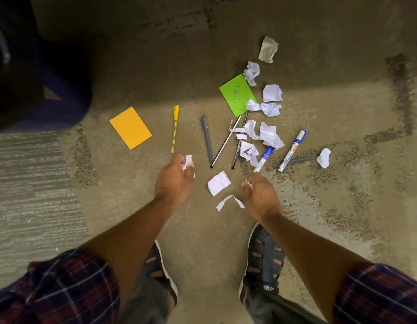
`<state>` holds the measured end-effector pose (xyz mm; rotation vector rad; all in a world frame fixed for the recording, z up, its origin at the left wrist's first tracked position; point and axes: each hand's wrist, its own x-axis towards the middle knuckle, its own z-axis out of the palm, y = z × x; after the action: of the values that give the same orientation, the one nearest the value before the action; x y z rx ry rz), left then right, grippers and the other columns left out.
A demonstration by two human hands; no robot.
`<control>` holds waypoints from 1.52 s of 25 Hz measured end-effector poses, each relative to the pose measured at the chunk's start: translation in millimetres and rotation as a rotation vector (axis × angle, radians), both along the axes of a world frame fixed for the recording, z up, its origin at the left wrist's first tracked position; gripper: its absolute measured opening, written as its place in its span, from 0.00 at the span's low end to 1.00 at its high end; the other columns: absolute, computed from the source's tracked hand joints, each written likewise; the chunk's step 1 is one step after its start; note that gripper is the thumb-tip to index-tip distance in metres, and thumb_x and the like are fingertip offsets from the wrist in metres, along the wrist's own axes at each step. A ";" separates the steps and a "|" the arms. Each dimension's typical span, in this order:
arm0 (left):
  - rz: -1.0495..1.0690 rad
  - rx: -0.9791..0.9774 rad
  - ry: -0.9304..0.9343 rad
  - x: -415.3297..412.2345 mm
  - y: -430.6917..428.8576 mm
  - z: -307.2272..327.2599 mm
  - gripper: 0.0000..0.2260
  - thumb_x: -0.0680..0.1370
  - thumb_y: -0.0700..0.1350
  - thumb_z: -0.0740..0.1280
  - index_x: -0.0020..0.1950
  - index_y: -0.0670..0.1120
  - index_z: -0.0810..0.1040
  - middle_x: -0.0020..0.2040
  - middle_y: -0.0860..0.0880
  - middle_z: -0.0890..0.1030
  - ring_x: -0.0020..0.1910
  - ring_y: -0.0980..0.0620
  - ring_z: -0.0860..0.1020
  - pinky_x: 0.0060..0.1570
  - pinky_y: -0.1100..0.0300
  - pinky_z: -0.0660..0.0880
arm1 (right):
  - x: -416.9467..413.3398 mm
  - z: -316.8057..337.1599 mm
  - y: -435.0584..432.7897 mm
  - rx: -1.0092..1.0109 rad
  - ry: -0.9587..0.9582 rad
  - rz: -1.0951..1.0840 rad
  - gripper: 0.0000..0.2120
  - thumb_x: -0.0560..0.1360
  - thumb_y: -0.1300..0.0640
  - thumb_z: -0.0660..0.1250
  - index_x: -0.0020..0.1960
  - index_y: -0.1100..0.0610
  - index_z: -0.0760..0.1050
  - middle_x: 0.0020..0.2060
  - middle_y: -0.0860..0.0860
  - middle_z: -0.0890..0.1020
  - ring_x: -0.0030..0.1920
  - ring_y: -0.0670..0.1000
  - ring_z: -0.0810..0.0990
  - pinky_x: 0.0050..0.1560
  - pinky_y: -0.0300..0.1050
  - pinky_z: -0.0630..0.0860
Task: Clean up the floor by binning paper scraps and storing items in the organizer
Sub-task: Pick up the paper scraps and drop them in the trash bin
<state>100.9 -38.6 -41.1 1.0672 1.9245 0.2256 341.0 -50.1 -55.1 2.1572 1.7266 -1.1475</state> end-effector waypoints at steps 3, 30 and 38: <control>0.421 -0.117 -0.216 3.2 7.7 24.7 0.06 0.83 0.44 0.61 0.47 0.47 0.68 0.40 0.45 0.82 0.35 0.50 0.80 0.39 0.55 0.71 | -22.6 35.6 21.3 -0.176 0.211 -0.606 0.08 0.83 0.54 0.63 0.53 0.59 0.73 0.46 0.59 0.80 0.43 0.58 0.78 0.44 0.53 0.78; 1.393 0.205 -0.565 -296.1 101.0 271.6 0.05 0.82 0.41 0.64 0.47 0.46 0.77 0.42 0.46 0.78 0.43 0.45 0.77 0.47 0.51 0.75 | -450.0 290.9 173.4 -0.391 0.912 -0.657 0.04 0.81 0.58 0.64 0.48 0.56 0.76 0.42 0.55 0.79 0.40 0.55 0.79 0.42 0.49 0.79; 1.283 0.137 -0.528 -318.1 97.6 278.4 0.13 0.84 0.51 0.64 0.65 0.46 0.75 0.54 0.53 0.78 0.53 0.53 0.77 0.52 0.58 0.71 | -442.1 293.0 184.9 -0.418 0.903 -0.645 0.19 0.81 0.50 0.66 0.70 0.54 0.71 0.71 0.58 0.73 0.69 0.58 0.74 0.71 0.58 0.71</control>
<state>-217.1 58.9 237.3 -0.3036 1.8193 1.2072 -101.1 134.7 237.9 2.0790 0.7538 -2.6587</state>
